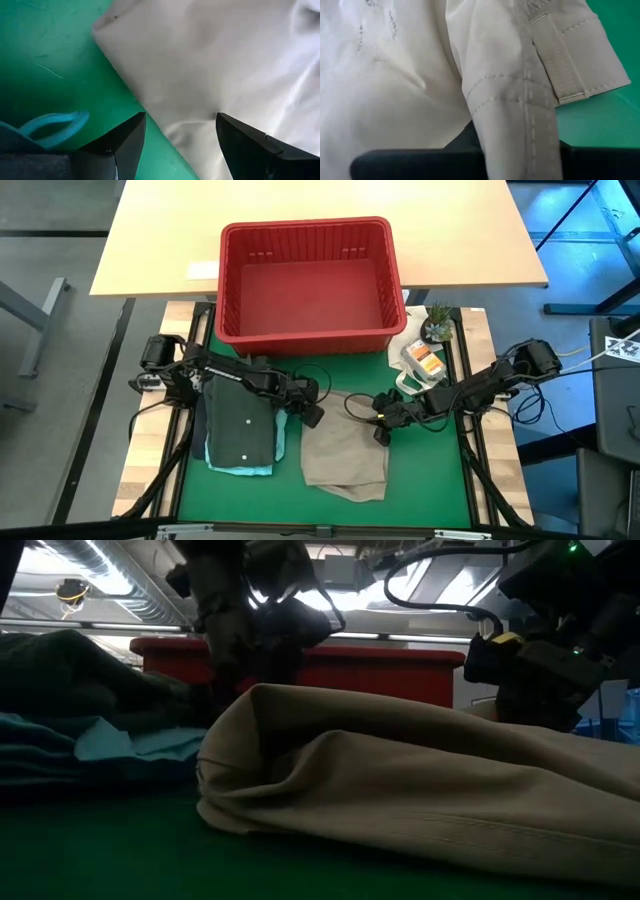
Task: Fold Laundry from Bin
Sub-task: Stack the folded brown shorts on top of the folded green polo shirt
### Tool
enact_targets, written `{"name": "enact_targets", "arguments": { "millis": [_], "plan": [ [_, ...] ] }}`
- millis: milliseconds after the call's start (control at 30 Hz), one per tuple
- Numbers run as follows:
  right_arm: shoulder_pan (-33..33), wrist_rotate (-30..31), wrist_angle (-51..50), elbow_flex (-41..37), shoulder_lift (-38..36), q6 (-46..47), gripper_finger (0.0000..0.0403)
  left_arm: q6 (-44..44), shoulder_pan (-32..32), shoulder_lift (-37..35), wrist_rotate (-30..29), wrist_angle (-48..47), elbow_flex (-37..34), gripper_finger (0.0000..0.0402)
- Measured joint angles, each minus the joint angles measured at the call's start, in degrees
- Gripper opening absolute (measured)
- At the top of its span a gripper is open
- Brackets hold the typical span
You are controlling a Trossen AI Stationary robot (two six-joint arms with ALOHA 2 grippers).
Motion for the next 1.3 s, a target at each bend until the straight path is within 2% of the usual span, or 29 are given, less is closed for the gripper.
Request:
{"name": "enact_targets", "arguments": {
  "millis": [367,500,600,900,1100,1300],
  "plan": [
    [0.0,0.07,0.15,0.0,-0.05,0.0,0.0042,0.02,0.12,5.16,-1.22,3.16,0.11,0.0235],
    [0.0,0.08,0.17,0.0,-0.05,0.0,0.0044,2.66,0.1,5.76,-1.43,3.39,0.11,0.0228],
    [0.0,0.09,0.26,0.0,-0.05,0.02,0.0044,2.96,0.02,5.81,-2.42,3.44,0.11,0.0193],
    [0.0,0.07,1.14,0.0,-0.05,0.1,0.004,3.69,-0.08,5.62,-3.23,3.42,0.11,0.0018],
    [0.0,0.04,5.27,0.0,-0.05,0.11,0.0039,5.57,0.79,3.49,-2.1,1.61,0.07,0.0011],
    [0.0,-0.51,7.69,1.62,-0.08,0.07,0.0039,6.67,0.81,-1.91,0.3,-1.07,0.04,0.0006]
  ]
}}
